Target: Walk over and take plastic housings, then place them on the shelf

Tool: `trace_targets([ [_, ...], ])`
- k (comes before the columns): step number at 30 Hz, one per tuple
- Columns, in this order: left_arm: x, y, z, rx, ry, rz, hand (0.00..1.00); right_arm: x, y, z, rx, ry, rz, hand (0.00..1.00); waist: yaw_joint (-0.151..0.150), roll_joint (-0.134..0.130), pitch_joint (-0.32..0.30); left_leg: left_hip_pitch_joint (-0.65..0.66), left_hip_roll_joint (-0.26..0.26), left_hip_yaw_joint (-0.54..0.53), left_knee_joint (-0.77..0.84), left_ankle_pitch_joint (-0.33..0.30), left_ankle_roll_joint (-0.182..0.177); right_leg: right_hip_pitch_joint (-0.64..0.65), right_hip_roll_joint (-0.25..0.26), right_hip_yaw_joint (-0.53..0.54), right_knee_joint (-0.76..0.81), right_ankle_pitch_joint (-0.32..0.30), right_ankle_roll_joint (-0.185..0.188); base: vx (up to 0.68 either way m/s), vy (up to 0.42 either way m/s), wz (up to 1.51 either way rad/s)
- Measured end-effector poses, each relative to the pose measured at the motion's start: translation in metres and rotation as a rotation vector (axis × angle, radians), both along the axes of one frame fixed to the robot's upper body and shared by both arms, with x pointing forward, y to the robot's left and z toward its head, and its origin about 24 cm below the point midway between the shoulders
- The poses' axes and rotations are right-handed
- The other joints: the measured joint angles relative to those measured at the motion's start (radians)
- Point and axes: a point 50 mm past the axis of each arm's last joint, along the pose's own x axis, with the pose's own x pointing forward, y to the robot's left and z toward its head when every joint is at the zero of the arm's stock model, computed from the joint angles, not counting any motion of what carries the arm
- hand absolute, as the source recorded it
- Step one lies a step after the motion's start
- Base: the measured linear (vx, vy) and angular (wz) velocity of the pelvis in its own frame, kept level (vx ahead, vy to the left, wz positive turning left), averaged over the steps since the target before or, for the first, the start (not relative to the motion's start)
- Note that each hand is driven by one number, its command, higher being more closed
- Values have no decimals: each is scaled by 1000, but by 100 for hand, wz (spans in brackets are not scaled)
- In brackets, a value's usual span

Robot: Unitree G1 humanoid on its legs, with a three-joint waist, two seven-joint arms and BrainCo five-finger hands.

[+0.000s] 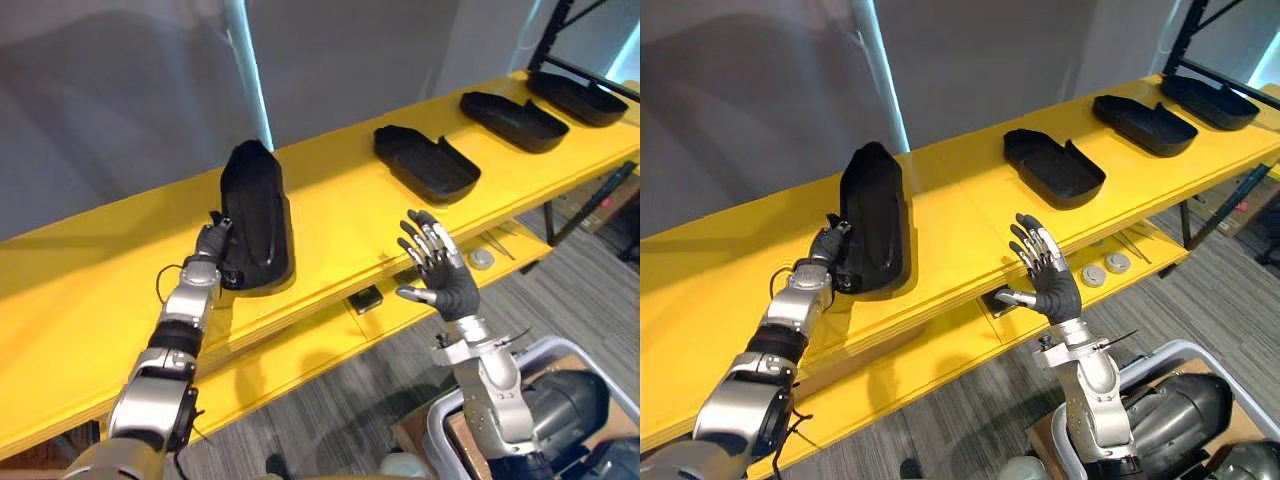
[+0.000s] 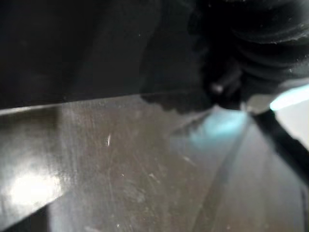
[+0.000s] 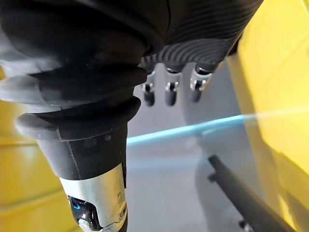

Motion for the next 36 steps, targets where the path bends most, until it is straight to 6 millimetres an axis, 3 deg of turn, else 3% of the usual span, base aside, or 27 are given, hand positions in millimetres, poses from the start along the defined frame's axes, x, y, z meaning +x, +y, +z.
trace_targets([
  [6,0,6,-4,-48,57,59,100,-7,11,-11,-29,71,82,0,-29,13,7,-4,2,17,-18,10,-1,-30,4,24,11,0,0,-9,5,-10],
  [13,3,5,-4,-144,74,65,100,-8,12,-6,-30,56,89,0,-30,15,18,-10,1,22,-18,10,0,-45,4,32,23,0,-1,-2,2,-2],
  [14,3,5,-4,-145,75,63,0,-8,12,-4,-28,49,90,0,-31,16,22,-10,1,22,-18,10,0,-45,3,32,24,0,-1,0,0,0],
  [32,5,6,4,-152,68,13,0,-8,11,0,-22,38,77,0,-37,17,32,-6,-2,-9,-34,28,1,-27,2,-1,23,-2,-2,-5,0,4],
  [36,7,12,20,-127,-13,-1,0,-7,11,-1,11,50,83,0,-32,17,32,-7,-1,-20,-34,31,0,-19,2,-11,20,-2,-2,-1,-3,6],
])
